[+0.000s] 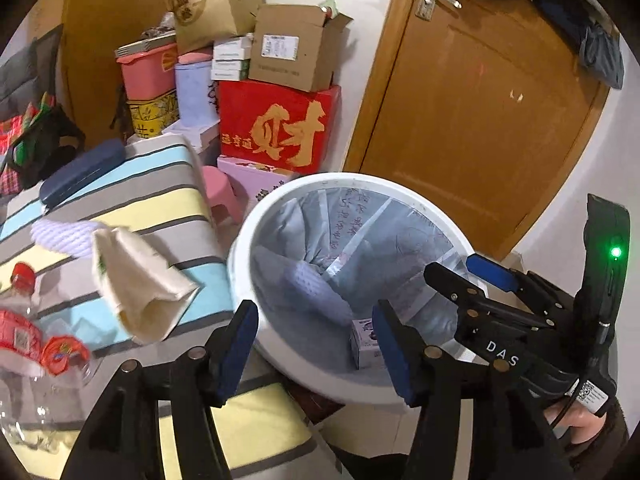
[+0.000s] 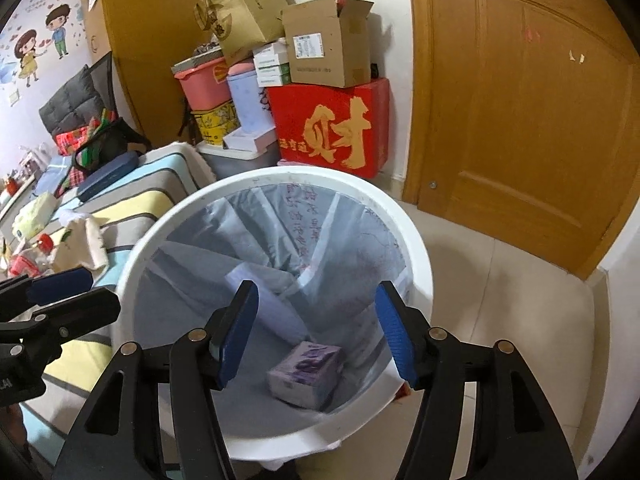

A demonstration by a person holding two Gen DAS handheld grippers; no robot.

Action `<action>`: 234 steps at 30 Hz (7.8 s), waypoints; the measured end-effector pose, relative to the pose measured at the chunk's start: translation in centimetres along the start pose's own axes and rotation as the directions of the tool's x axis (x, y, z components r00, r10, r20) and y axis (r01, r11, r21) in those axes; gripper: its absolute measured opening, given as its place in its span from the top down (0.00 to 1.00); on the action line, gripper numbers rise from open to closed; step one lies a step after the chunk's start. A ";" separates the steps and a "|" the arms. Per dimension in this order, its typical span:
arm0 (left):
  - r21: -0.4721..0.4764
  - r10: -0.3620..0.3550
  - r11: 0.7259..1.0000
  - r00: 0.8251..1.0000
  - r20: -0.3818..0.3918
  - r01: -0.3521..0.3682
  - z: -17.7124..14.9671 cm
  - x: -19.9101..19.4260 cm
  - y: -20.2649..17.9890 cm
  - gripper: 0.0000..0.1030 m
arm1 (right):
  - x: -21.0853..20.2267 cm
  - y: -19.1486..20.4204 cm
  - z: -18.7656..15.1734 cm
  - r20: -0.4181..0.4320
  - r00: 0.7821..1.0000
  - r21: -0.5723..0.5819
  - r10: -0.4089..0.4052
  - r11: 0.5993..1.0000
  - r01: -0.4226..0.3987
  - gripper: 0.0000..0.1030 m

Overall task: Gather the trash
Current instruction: 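Grasp the cream paper bag with the right gripper while the left grasps the yogurt cup, then carry the paper bag and yogurt cup to the bin and release them, then grasp the red bottle cap with the right gripper while the left grasps the clear plastic bottle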

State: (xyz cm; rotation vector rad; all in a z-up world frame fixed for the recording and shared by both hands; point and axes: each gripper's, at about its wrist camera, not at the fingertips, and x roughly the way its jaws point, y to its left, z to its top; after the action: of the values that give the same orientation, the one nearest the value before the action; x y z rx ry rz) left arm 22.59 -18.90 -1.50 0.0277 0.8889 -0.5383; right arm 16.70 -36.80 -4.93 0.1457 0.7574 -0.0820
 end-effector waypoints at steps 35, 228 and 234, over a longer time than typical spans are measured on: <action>-0.367 0.347 0.887 0.929 0.128 -0.281 -10.6 -16.8 19.6 0.36 | -2.2 15.3 -0.2 0.074 0.966 -0.236 0.249 0.945 -0.226 0.39; -0.345 0.251 0.917 0.962 0.110 -0.200 -7.3 -12.0 19.5 0.30 | -1.8 16.2 -1.0 0.017 0.974 -0.148 0.226 0.964 -0.221 0.47; -0.312 0.239 0.927 0.969 0.064 -0.208 -7.0 -10.1 20.6 0.30 | -0.7 17.9 -0.5 -0.007 0.968 -0.155 0.251 0.956 -0.249 0.47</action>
State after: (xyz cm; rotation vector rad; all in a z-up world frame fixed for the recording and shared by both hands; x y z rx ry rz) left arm 21.79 5.05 -2.45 -0.1748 0.8486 -0.1838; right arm 18.18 -19.02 -2.96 0.0918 0.7241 0.2168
